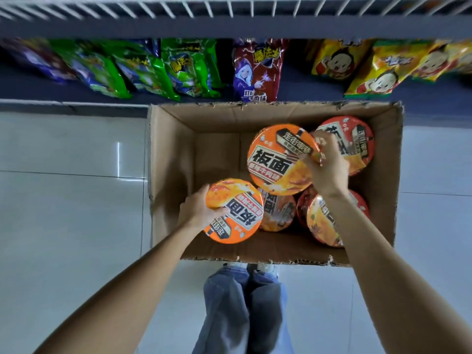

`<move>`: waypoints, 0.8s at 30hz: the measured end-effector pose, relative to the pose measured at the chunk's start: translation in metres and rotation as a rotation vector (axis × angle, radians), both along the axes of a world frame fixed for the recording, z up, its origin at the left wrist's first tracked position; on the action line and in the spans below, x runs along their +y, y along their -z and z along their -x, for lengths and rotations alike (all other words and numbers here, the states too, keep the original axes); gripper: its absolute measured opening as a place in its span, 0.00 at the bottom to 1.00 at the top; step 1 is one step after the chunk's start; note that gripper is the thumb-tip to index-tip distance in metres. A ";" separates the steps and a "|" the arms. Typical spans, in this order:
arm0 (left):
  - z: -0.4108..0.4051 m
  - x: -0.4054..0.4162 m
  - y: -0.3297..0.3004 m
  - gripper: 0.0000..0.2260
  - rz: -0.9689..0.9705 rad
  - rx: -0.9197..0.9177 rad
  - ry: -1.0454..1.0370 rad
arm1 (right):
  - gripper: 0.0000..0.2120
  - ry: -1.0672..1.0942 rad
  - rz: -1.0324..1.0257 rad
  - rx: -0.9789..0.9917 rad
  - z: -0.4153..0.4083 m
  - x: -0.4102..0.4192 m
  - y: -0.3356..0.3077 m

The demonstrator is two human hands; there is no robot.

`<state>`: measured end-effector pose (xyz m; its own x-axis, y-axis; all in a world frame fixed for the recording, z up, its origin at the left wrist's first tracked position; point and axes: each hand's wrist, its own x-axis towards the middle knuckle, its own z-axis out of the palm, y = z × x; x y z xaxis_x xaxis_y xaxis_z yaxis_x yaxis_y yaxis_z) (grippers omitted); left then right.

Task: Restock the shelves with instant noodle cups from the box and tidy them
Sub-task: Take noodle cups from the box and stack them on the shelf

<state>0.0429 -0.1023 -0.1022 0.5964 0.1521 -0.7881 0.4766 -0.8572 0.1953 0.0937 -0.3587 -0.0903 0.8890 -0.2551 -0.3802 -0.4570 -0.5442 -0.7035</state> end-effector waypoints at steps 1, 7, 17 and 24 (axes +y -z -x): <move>-0.001 0.001 -0.014 0.36 0.011 -0.027 -0.029 | 0.18 0.052 -0.042 0.006 0.009 -0.008 -0.020; -0.004 -0.017 -0.132 0.25 0.254 -0.115 -0.323 | 0.18 0.213 -0.427 0.042 0.064 -0.030 -0.168; 0.003 -0.031 -0.367 0.29 0.540 -0.200 -0.335 | 0.44 -0.156 -0.601 -0.007 0.096 -0.041 -0.415; -0.023 -0.027 -0.516 0.18 0.642 -0.251 -0.156 | 0.36 -0.226 -0.531 -0.121 0.096 -0.015 -0.532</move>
